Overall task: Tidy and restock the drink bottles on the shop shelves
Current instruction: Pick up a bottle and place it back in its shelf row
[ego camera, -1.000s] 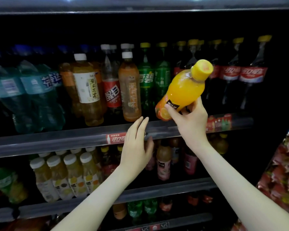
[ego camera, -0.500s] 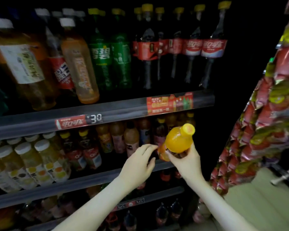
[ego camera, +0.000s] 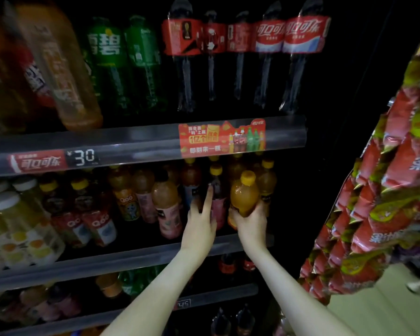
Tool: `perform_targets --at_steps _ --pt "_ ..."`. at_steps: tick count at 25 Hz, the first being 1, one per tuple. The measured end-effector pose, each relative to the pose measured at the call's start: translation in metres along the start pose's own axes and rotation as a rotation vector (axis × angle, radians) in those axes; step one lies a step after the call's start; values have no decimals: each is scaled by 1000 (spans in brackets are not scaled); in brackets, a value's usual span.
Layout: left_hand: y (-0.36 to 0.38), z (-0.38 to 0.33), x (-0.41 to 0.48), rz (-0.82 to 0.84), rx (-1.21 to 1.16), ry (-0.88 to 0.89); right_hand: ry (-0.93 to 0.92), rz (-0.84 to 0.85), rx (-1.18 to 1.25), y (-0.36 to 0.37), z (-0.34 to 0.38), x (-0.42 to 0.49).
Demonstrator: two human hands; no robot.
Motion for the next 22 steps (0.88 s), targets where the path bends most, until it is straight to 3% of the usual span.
perform_targets --at_steps 10,14,18,22 --pt "23 5 18 -3 -64 -16 -276 86 -468 27 -6 13" --pt "-6 -10 2 -2 1 11 -322 -49 -657 15 15 2" --pt "-87 -31 -24 -65 -110 164 -725 -96 -473 7 100 -45" --pt "-210 -40 -28 -348 -113 354 -1044 -39 -191 19 223 -87"
Point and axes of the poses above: each hand's wrist, its own x-axis towards the middle knuckle, its own y-axis out of the palm, z = x × y, the point moved 8 cm from there along x, towards the middle knuckle, and after that the axes turned 4 degrees about z, right-handed, at the moved point
